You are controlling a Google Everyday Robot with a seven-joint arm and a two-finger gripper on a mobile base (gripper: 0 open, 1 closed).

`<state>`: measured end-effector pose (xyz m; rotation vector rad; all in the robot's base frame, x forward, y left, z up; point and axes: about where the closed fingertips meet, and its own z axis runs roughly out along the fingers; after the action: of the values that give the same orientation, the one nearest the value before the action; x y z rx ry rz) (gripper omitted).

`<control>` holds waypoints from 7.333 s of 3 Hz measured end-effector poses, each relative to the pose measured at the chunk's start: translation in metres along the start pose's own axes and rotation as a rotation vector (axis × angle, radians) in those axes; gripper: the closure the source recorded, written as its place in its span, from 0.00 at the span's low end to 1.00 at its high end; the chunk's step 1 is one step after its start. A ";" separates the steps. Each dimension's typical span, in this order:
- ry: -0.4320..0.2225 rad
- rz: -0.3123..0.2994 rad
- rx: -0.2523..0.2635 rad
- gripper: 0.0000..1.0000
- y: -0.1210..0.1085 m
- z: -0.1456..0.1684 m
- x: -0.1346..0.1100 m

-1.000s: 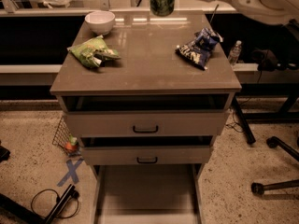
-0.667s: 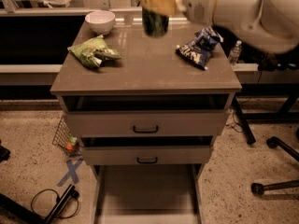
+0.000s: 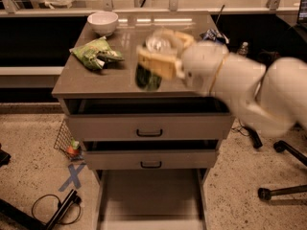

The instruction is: Place green can into bottom drawer

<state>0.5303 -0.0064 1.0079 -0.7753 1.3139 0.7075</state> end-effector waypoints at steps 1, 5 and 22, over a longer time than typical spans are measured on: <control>0.041 0.034 0.014 1.00 0.017 -0.023 0.031; 0.026 0.097 -0.100 1.00 0.074 -0.059 0.220; 0.303 0.078 -0.256 0.62 0.080 -0.075 0.802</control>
Offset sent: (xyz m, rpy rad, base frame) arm -0.0238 -0.0070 -0.0330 -0.0090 0.0498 -0.0107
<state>0.5229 -0.0083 0.1988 -1.0735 1.5514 0.8557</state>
